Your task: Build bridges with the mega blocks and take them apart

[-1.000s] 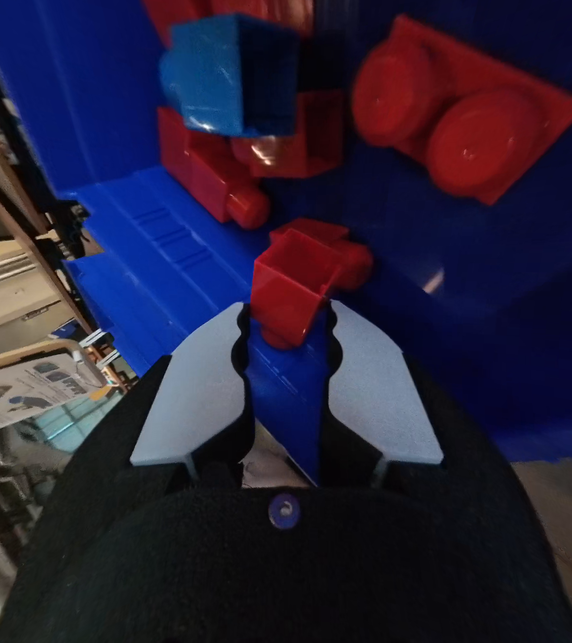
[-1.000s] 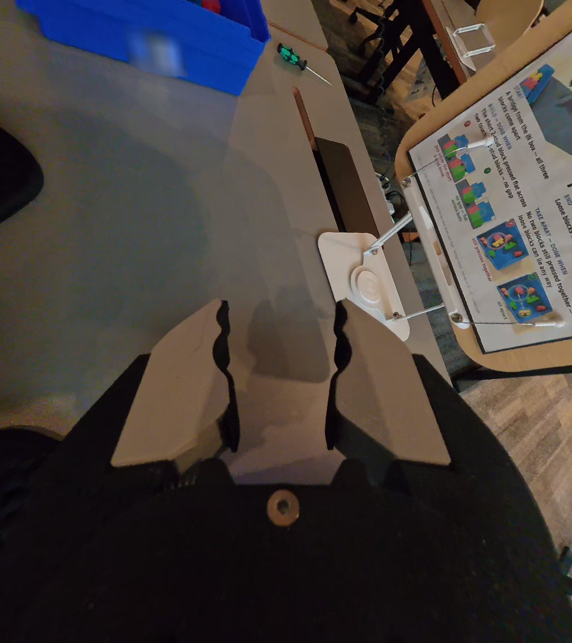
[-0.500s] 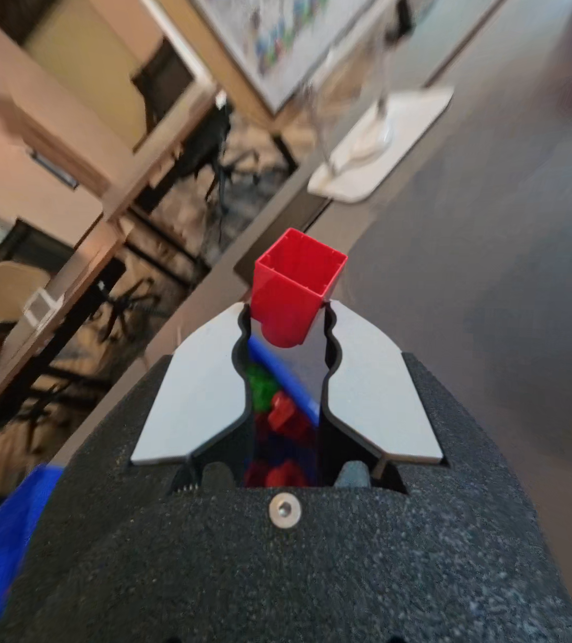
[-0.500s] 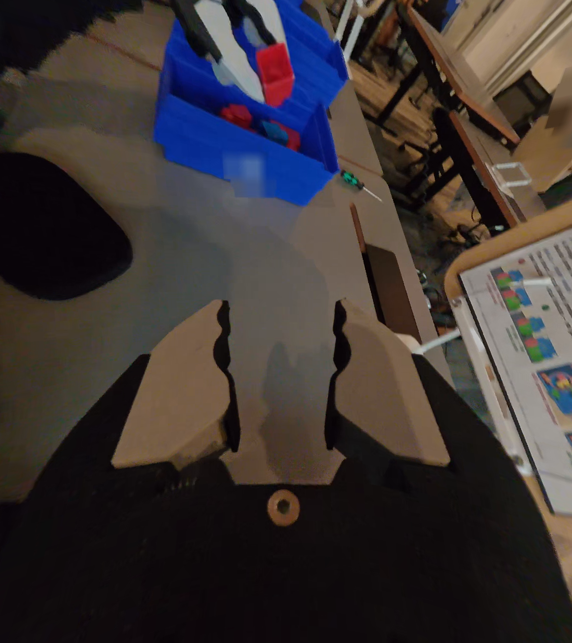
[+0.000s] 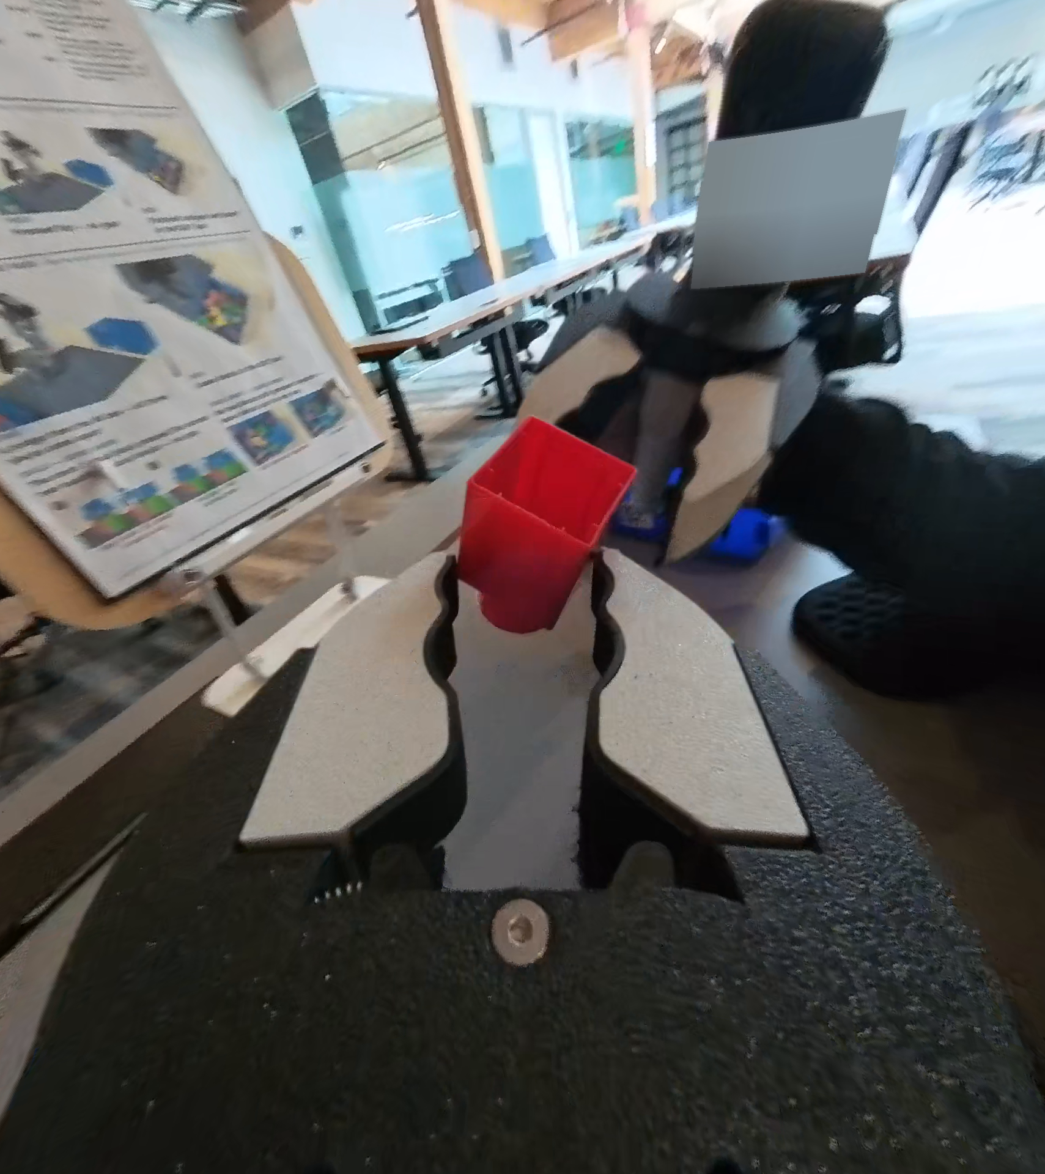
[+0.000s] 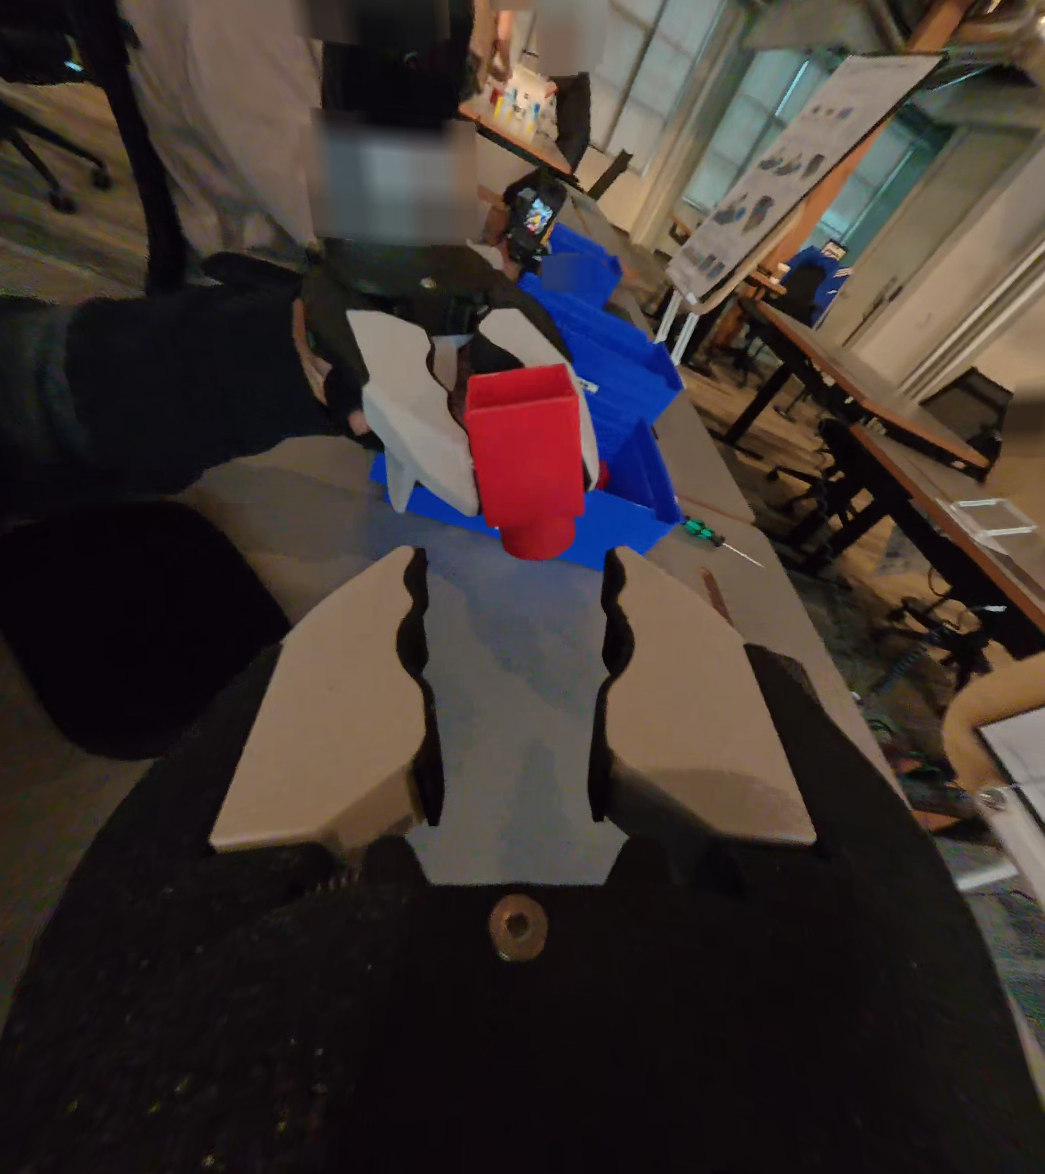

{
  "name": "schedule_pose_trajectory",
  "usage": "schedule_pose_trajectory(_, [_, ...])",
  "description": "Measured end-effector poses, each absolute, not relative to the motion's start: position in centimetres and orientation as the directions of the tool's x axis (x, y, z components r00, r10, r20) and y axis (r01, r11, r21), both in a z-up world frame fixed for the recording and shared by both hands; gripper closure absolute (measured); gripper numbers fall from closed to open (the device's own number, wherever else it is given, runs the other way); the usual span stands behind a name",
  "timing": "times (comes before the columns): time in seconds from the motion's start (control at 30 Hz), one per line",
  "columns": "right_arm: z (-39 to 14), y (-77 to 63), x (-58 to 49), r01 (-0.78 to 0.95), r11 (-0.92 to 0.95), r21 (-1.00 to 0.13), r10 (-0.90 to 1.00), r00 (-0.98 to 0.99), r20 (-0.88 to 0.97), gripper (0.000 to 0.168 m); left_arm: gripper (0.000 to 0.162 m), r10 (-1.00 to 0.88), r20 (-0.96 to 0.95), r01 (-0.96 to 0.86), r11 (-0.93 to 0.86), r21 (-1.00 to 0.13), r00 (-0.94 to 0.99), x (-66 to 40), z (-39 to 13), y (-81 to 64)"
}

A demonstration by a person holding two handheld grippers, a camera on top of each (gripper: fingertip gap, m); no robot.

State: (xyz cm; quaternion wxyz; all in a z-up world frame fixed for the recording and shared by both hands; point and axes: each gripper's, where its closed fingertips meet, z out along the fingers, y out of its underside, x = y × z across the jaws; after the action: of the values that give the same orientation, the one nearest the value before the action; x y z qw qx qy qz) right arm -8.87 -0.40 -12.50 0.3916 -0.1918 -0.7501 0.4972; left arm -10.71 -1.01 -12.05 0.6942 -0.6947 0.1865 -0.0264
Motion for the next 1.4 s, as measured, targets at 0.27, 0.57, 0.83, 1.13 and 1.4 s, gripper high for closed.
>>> schedule_pose_trajectory(0.27, [-10.6,-1.8,-8.6,-0.180,0.224,-0.958,0.684,-0.671,0.286,0.123,0.122,-0.356,-0.117,-0.119,0.016,-0.993,0.927,-8.8,-13.3,0.1])
schedule_pose_trajectory(0.57, [-12.0,-1.4,-8.1,-0.145,0.366,-0.919,0.642,-0.676,0.362,0.135,0.123,-0.366,-0.155,-0.162,0.012,-0.987,0.918,-8.4,-13.5,-0.3])
schedule_pose_trajectory(0.83, [-14.7,-0.3,-6.6,-0.056,0.624,-0.780,0.534,-0.698,0.477,0.135,0.108,-0.419,-0.347,-0.415,-0.080,-0.906,0.839,-7.1,-15.2,-0.9])
schedule_pose_trajectory(1.13, [-16.2,-0.5,-6.0,-0.008,0.680,-0.733,0.489,-0.740,0.461,0.135,0.118,-0.444,-0.488,-0.581,-0.097,-0.808,0.751,-6.1,-16.6,-0.6])
schedule_pose_trajectory(1.4, [-15.8,-0.7,-5.8,-0.023,0.689,-0.724,0.483,-0.730,0.483,0.133,0.127,-0.399,-0.545,-0.609,-0.043,-0.792,0.737,-6.0,-16.6,-0.2])
